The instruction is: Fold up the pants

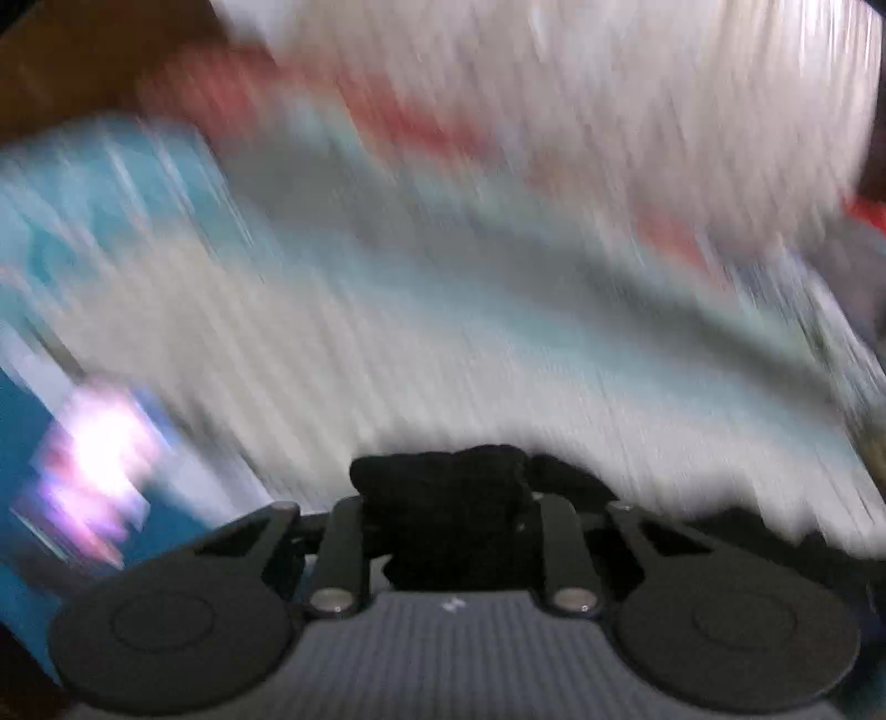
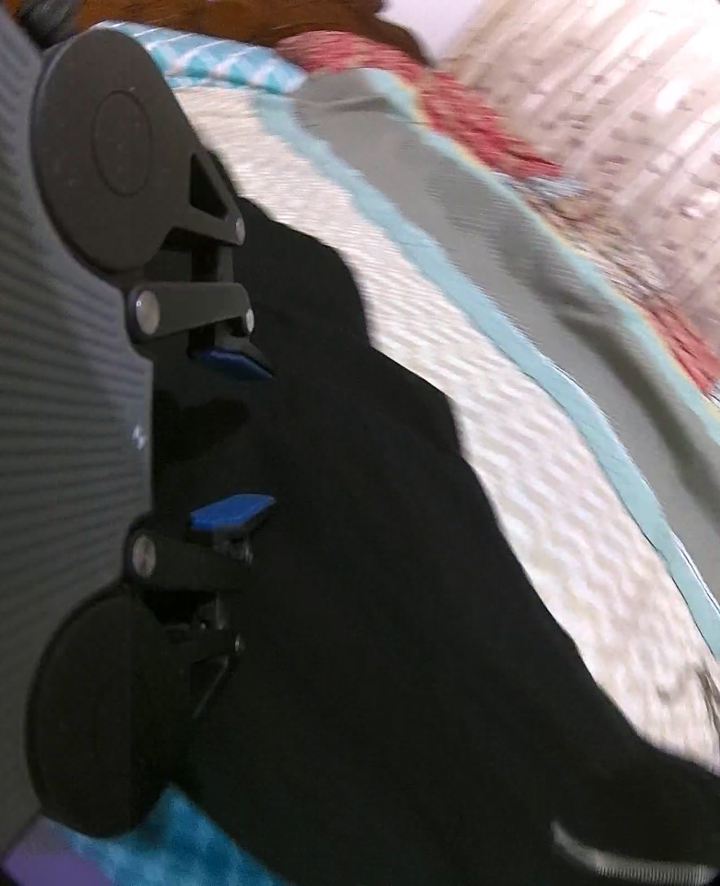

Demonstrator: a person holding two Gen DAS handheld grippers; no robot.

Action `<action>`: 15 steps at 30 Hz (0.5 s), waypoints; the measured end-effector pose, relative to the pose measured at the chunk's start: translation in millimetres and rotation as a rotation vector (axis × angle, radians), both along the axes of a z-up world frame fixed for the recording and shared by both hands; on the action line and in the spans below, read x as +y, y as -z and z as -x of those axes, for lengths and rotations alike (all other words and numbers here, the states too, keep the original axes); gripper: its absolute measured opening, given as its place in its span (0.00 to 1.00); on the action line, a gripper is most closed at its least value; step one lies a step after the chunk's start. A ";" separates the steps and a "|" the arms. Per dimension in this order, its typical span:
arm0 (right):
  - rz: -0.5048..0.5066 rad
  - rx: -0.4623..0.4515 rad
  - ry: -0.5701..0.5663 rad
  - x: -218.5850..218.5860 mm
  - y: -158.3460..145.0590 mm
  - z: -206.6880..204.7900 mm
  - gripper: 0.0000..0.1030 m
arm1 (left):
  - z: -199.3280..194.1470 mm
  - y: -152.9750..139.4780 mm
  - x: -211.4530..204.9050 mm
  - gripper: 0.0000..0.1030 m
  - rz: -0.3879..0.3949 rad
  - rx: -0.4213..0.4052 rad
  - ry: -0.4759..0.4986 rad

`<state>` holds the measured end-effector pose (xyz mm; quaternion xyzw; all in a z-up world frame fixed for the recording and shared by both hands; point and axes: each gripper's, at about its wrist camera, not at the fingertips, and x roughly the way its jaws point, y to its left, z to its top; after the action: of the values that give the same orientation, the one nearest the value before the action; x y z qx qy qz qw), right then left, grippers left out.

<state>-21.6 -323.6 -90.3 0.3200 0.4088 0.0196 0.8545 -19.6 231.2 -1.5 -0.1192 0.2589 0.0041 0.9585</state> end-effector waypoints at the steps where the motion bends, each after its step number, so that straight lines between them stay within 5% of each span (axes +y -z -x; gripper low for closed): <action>1: 0.016 -0.008 -0.023 6.8 -3.3 -4.7 0.47 | 8.2 -11.9 8.0 0.18 0.012 -0.059 -0.046; 3: 0.023 -0.029 -0.068 15.1 -6.3 -8.7 0.46 | 9.9 -15.5 14.1 0.18 0.008 -0.080 -0.093; 5: 0.043 -0.030 -0.091 21.5 -6.4 -17.2 0.47 | -2.7 6.4 3.9 0.18 -0.142 -0.036 -0.112; 7: 0.076 -0.005 -0.109 23.0 2.0 -17.4 0.49 | -24.7 47.0 1.7 0.21 -0.178 0.150 -0.092; 8: 0.083 0.005 -0.111 22.4 5.5 -18.5 0.49 | -33.2 64.3 4.1 0.26 -0.132 0.270 -0.089; 9: 0.080 0.000 -0.110 20.3 5.4 -17.0 0.49 | -30.8 70.2 10.0 0.28 -0.082 0.307 -0.101; 12: 0.070 -0.036 -0.139 14.4 -0.6 -7.6 0.51 | -4.5 55.8 20.3 0.50 -0.015 0.258 -0.145; 15: 0.044 -0.073 -0.192 17.0 -7.8 -4.0 0.53 | 16.0 36.3 46.9 0.58 0.220 0.255 -0.139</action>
<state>-17.6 -306.7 -82.6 0.2596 0.4065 0.1040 0.8698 -35.6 278.2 -37.8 -0.2392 0.3684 0.0569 0.8965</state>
